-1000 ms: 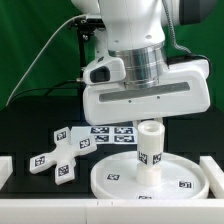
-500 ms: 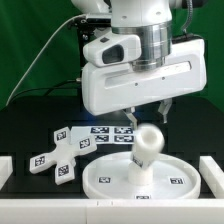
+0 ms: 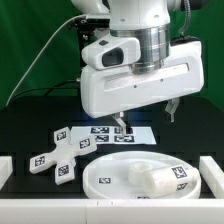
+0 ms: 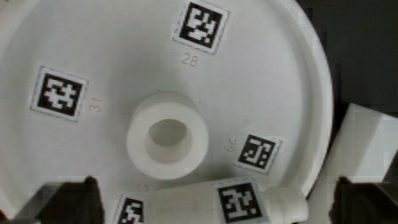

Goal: Assemble round table

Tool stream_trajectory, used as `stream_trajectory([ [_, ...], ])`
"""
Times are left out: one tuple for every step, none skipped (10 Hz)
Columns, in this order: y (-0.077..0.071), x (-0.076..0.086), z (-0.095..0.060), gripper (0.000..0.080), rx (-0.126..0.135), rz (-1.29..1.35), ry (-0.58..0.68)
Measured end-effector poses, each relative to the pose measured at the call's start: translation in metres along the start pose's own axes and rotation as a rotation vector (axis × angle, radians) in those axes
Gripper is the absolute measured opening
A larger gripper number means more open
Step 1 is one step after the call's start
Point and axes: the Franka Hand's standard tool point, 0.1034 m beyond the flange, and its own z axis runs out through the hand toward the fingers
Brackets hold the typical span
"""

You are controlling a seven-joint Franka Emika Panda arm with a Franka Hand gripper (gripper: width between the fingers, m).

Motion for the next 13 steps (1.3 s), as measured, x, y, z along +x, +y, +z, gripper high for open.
stream_trajectory([
  [-0.004, 0.004, 0.0, 0.0648, -0.012, 0.013, -0.004],
  [-0.01, 0.009, 0.002, 0.0648, -0.01, 0.062, -0.014],
  [-0.013, 0.019, 0.006, 0.0649, -0.006, 0.138, -0.016],
  [-0.012, 0.029, 0.008, 0.0649, 0.017, 0.218, -0.021],
  [-0.01, 0.033, 0.011, 0.0649, 0.015, 0.217, -0.013],
  [-0.01, 0.033, 0.011, 0.0649, 0.014, 0.216, -0.013],
  [-0.01, 0.033, 0.011, 0.0649, 0.014, 0.216, -0.014],
  [-0.01, 0.033, 0.011, 0.0649, 0.014, 0.216, -0.014],
  [-0.01, 0.033, 0.011, 0.0649, 0.014, 0.213, -0.014],
  [-0.01, 0.033, 0.011, 0.0649, 0.014, 0.223, -0.013],
  [-0.012, 0.037, 0.011, 0.0649, 0.013, 0.343, -0.008],
  [-0.011, 0.041, 0.015, 0.0649, 0.021, 0.428, -0.001],
  [-0.004, 0.044, 0.019, 0.0649, 0.039, 0.416, -0.003],
])
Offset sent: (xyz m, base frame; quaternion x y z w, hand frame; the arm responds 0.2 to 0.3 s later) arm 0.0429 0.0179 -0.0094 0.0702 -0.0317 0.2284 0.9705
